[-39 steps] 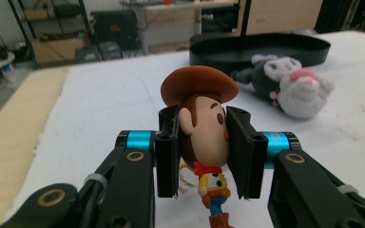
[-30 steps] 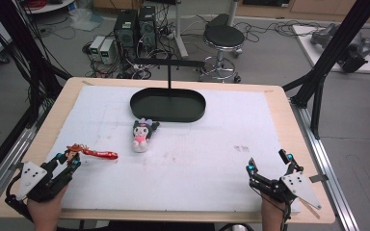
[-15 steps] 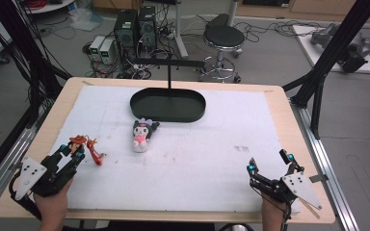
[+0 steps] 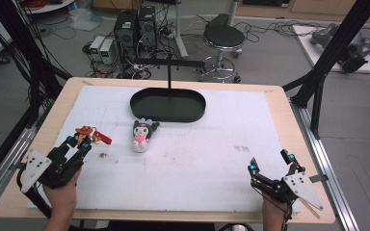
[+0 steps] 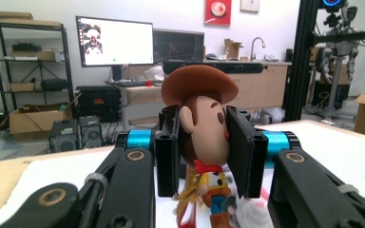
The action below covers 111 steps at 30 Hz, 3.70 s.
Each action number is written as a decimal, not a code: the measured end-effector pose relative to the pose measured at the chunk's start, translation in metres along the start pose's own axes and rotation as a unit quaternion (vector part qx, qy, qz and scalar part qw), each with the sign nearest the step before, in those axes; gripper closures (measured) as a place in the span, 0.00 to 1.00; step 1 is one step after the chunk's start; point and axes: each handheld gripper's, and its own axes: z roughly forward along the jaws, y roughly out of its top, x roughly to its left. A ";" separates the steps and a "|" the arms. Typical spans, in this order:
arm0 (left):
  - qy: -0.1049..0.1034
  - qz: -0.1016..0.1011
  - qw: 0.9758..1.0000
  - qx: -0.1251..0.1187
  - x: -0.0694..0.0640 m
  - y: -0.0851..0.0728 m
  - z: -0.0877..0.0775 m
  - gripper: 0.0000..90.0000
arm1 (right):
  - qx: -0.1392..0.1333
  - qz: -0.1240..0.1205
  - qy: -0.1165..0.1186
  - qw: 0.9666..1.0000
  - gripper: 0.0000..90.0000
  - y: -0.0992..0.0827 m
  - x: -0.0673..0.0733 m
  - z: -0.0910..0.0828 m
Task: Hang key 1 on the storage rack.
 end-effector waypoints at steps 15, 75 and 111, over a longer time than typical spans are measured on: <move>-0.017 0.006 1.000 -0.018 -0.015 0.018 0.036 0.74 | -0.002 0.006 -0.004 1.000 0.02 0.000 -0.003 -0.001; -0.023 -0.015 0.999 -0.039 -0.027 0.035 0.168 0.74 | -0.007 0.010 -0.008 1.000 0.02 -0.003 -0.006 0.001; -0.002 -0.030 1.000 -0.002 -0.008 0.027 0.241 0.74 | -0.001 0.017 -0.006 1.000 0.02 -0.007 -0.005 0.004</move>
